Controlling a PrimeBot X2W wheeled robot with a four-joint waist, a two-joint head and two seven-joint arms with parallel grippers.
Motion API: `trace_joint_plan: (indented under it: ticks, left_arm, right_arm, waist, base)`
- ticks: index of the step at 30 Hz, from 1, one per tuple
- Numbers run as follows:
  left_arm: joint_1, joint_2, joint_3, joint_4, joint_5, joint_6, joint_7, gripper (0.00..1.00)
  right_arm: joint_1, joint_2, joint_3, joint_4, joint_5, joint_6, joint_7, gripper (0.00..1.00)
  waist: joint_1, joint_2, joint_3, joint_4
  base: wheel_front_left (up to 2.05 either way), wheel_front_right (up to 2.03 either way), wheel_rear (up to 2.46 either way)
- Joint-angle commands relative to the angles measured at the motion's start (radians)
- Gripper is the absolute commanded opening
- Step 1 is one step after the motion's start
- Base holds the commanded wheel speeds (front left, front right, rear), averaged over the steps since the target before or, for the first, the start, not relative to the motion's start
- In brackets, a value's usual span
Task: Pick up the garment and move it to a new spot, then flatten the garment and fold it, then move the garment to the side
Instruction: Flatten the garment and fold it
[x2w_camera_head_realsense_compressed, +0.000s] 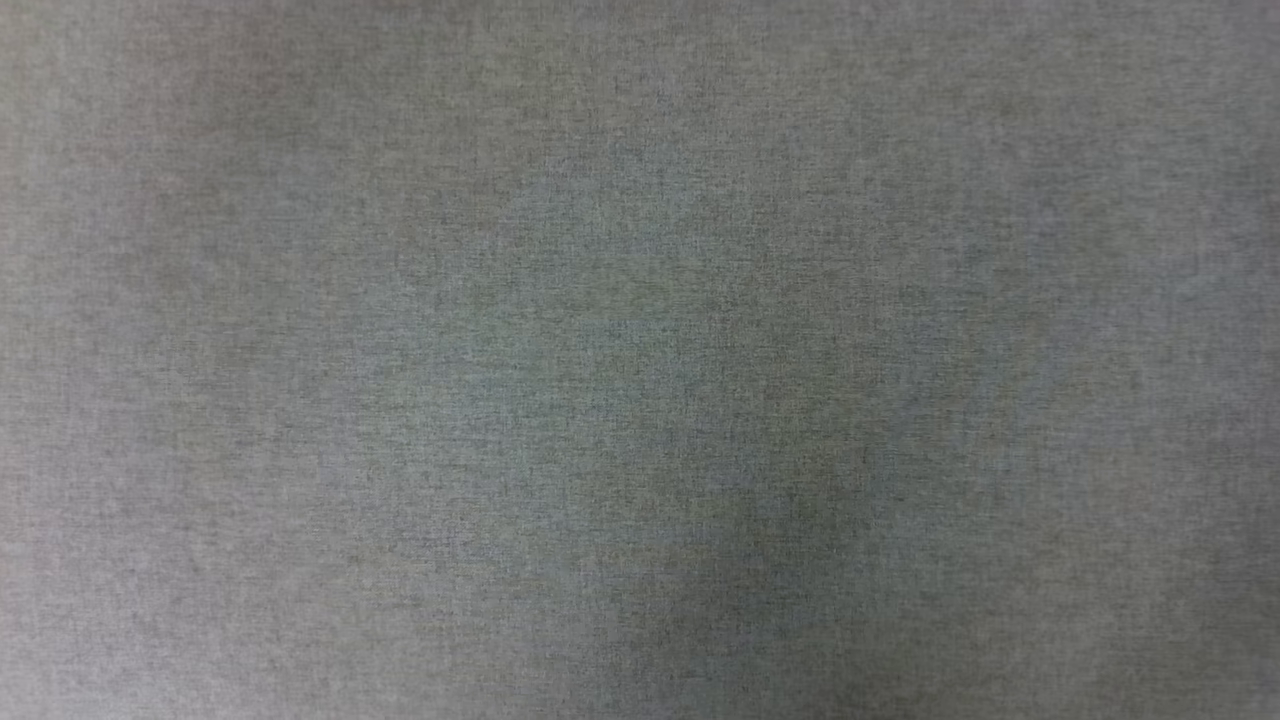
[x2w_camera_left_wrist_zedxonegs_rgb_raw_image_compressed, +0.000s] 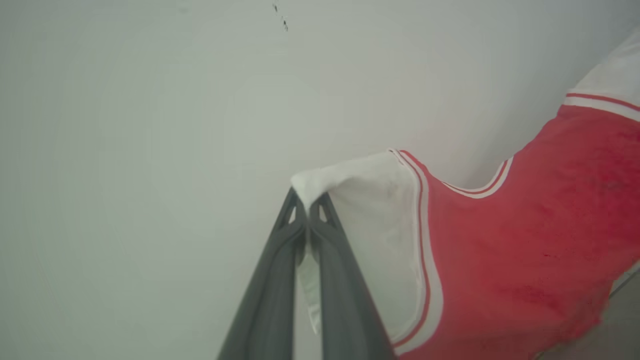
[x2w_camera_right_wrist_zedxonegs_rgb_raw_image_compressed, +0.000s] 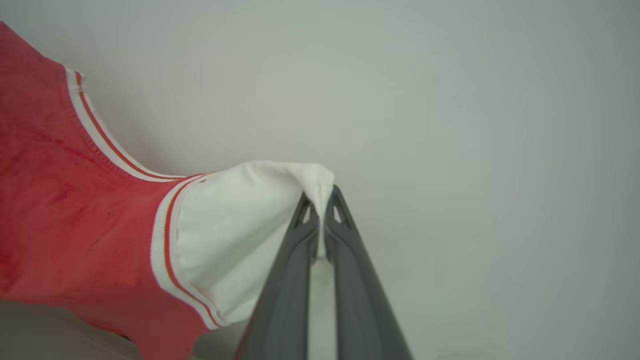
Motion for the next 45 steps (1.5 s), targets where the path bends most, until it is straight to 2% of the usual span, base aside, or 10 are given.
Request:
trace_joint_plan:
  ticks: [1, 10, 15, 18, 21, 26, 33, 38, 45]
  left_arm:
    - [0.036, -0.003, -0.007, 0.024, -0.005, -0.006, -0.018, 0.0]
    - [0.277, -0.02, -0.061, 0.098, -0.054, -0.032, -0.128, 0.0]
    - [0.485, -0.007, -0.094, 0.061, -0.092, -0.036, -0.17, 0.0]
    - [0.632, 0.013, -0.092, 0.015, -0.13, -0.024, -0.189, 0.0]
    - [0.788, 0.048, -0.1, -0.053, -0.154, 0.011, -0.2, 0.0]
    - [1.033, 0.128, -0.099, -0.184, -0.205, 0.093, -0.209, 0.0]
    - [1.341, 0.245, -0.101, -0.363, -0.307, 0.216, -0.209, 0.0]
    - [1.524, 0.324, -0.101, -0.467, -0.372, 0.296, -0.211, 0.0]
    - [1.725, 0.397, -0.116, -0.593, -0.434, 0.381, -0.214, 0.0]
  right_arm:
    - [0.032, 0.008, 0.021, 0.022, 0.011, -0.001, -0.019, 0.0]
    - [0.255, 0.064, 0.145, 0.112, 0.134, -0.001, -0.151, 0.0]
    - [0.441, 0.051, 0.235, 0.092, 0.23, -0.001, -0.205, 0.0]
    - [0.563, 0.027, 0.277, 0.056, 0.29, -0.001, -0.229, 0.0]
    - [0.694, -0.01, 0.326, 0.002, 0.338, -0.001, -0.238, 0.0]
    - [0.878, -0.095, 0.387, -0.101, 0.396, -0.001, -0.242, 0.0]
    - [1.14, -0.213, 0.393, -0.213, 0.455, -0.001, -0.246, 0.0]
    - [1.335, -0.27, 0.356, -0.272, 0.478, -0.001, -0.24, 0.0]
    - [1.627, -0.325, 0.253, -0.382, 0.493, -0.001, -0.188, 0.0]
  waist:
    - [-0.0002, 0.0, 0.005, 0.002]
    - [-0.0002, 0.0, -0.073, -0.002]
    - [-0.0002, 0.0, -0.16, 0.002]
    - [-0.0002, 0.0, -0.216, 0.004]
    - [-0.0002, 0.0, -0.272, 0.003]
    - [-0.0002, 0.0, -0.345, -0.006]
    - [-0.0002, 0.0, -0.435, -0.017]
    - [-0.0002, 0.0, -0.49, -0.027]
    - [-0.0002, 0.0, -0.549, -0.025]
  base:
    - [0.0, 0.0, 0.0]
    - [0.0, 0.0, 0.0]
    - [0.0, 0.0, 0.0]
    - [0.0, 0.0, 0.0]
    - [0.0, 0.0, 0.0]
    - [0.0, 0.0, 0.0]
    - [0.0, 0.0, 0.0]
    - [0.0, 0.0, 0.0]
    - [0.0, 0.0, 0.0]
